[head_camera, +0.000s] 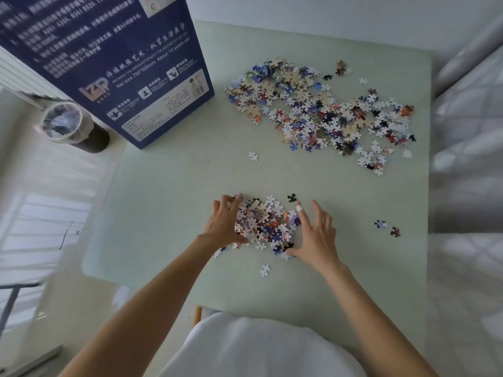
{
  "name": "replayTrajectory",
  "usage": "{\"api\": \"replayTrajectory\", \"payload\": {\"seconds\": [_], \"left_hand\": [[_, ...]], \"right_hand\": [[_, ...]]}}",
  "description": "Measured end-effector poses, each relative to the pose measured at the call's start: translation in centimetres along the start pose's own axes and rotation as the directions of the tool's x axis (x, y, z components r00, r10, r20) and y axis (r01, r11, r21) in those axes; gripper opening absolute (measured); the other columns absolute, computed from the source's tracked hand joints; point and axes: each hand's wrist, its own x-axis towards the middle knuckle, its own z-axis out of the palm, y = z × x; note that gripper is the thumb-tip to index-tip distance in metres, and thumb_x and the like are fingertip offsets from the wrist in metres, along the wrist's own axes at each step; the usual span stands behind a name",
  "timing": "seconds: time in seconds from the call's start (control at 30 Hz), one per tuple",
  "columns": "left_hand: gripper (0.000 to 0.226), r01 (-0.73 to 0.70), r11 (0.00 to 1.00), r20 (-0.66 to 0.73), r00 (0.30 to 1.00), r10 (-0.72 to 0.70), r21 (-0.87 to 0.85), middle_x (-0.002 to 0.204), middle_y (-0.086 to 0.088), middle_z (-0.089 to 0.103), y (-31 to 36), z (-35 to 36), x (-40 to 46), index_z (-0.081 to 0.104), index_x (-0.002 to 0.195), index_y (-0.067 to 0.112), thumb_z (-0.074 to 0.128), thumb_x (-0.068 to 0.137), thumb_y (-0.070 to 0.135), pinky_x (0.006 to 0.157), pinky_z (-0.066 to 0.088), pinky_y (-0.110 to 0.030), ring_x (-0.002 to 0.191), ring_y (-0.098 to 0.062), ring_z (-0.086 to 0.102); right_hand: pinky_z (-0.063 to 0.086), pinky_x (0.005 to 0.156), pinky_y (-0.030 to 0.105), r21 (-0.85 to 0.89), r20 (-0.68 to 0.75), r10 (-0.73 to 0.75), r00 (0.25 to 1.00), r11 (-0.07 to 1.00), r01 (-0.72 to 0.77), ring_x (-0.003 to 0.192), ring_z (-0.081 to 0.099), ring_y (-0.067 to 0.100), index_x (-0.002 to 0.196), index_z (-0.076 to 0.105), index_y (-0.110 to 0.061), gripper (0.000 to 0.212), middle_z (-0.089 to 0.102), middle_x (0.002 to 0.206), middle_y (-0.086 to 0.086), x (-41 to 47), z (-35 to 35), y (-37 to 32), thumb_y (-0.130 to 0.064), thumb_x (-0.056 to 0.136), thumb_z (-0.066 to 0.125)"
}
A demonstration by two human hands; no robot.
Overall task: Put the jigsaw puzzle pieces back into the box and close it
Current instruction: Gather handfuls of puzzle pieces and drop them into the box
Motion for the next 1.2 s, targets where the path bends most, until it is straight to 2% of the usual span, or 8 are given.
{"api": "replayTrajectory", "payload": {"seconds": [0.2, 0.33, 0.43, 0.6, 0.73, 0.9, 1.07, 1.2], "left_hand": [[0.117, -0.072, 0.997, -0.016, 0.997, 0.072, 0.000, 0.140, -0.009, 0.026, -0.4, 0.1, 0.5, 0.014, 0.148, 0.019, 0.085, 0.057, 0.042, 0.103, 0.038, -0.037, 0.121, -0.026, 0.032], [0.103, -0.141, 0.989, -0.041, 0.989, 0.140, -0.039, 0.136, -0.009, 0.030, -1.0, -0.1, 0.7, 0.023, 0.145, 0.022, 0.083, 0.063, 0.038, 0.101, 0.040, -0.033, 0.117, -0.025, 0.040], [0.095, -0.186, 0.982, -0.054, 0.982, 0.183, -0.044, 0.133, -0.009, 0.033, -1.4, -0.3, 1.0, 0.029, 0.142, 0.022, 0.082, 0.065, 0.038, 0.099, 0.040, -0.031, 0.115, -0.025, 0.043], [0.088, -0.219, 0.973, -0.052, 0.975, 0.216, -0.071, 0.128, -0.006, 0.042, -1.5, -0.7, 1.4, 0.033, 0.137, 0.019, 0.082, 0.065, 0.037, 0.097, 0.039, -0.031, 0.114, -0.025, 0.045], [0.078, -0.238, 0.970, -0.054, 0.971, 0.235, -0.055, 0.122, -0.005, 0.051, -1.4, -0.6, 1.5, 0.037, 0.133, 0.017, 0.078, 0.071, 0.037, 0.095, 0.037, -0.028, 0.111, -0.022, 0.046], [0.080, -0.253, 0.965, -0.078, 0.966, 0.247, -0.072, 0.128, -0.006, 0.043, -1.4, -0.4, 1.1, 0.033, 0.139, 0.018, 0.075, 0.073, 0.038, 0.099, 0.038, -0.028, 0.115, -0.022, 0.043], [0.097, -0.210, 0.978, -0.085, 0.974, 0.209, 0.000, 0.137, -0.005, 0.030, -1.2, 0.0, 0.2, 0.023, 0.143, 0.017, 0.076, 0.068, 0.048, 0.100, 0.039, -0.027, 0.124, -0.022, 0.031], [0.090, -0.220, 0.975, -0.075, 0.973, 0.217, -0.028, 0.138, -0.007, 0.030, -0.8, 0.1, 0.2, 0.026, 0.142, 0.015, 0.077, 0.071, 0.039, 0.103, 0.033, -0.025, 0.122, -0.023, 0.036]], "right_hand": [[0.045, 0.089, 0.024, 0.199, -0.006, 0.076, 0.997, 0.977, -0.073, 0.120, 0.029, 0.025, 0.148, -0.001, -0.022, 0.113, 0.019, 0.135, 0.011, -0.1, 2.4, -3.8, -0.024, 0.070, 0.080], [0.047, 0.080, 0.024, 0.109, 0.012, 0.004, 1.000, 0.994, -0.006, 0.112, 0.038, 0.024, 0.147, 0.003, -0.020, 0.105, 0.026, 0.128, 0.013, 1.9, 2.6, -6.9, -0.012, 0.073, 0.077], [0.046, 0.085, 0.029, 0.012, 0.033, -0.011, 0.999, 1.000, 0.011, 0.110, 0.042, 0.025, 0.146, 0.005, -0.015, 0.105, 0.030, 0.130, 0.014, 3.1, 2.3, -7.9, -0.017, 0.072, 0.078], [0.037, 0.099, 0.034, -0.171, 0.001, -0.049, 0.999, 0.984, 0.048, 0.118, 0.033, 0.025, 0.130, 0.032, -0.013, 0.091, 0.032, 0.131, 0.011, 4.8, 0.8, -7.7, -0.045, 0.061, 0.082], [0.038, 0.102, 0.038, -0.138, 0.037, -0.104, 0.994, 0.984, 0.108, 0.128, 0.030, 0.024, 0.140, 0.022, -0.011, 0.105, 0.027, 0.144, 0.006, 5.2, 0.6, -7.6, -0.043, 0.060, 0.082], [0.047, 0.086, 0.038, -0.128, 0.088, -0.150, 0.985, 0.979, 0.160, 0.111, 0.039, 0.027, 0.147, 0.000, -0.026, 0.118, 0.035, 0.132, 0.009, 5.6, 0.3, -8.4, -0.029, 0.064, 0.083], [0.047, 0.076, 0.029, -0.137, 0.075, -0.126, 0.989, 0.981, 0.136, 0.109, 0.042, 0.025, 0.131, 0.031, -0.013, 0.081, 0.039, 0.126, 0.006, 6.2, 0.2, -8.1, -0.027, 0.068, 0.081], [0.040, 0.069, 0.025, -0.138, 0.047, -0.120, 0.992, 0.982, 0.126, 0.104, 0.046, 0.024, 0.121, 0.037, -0.010, 0.068, 0.045, 0.120, 0.006, 5.7, 0.4, -8.2, -0.030, 0.071, 0.079]]}}
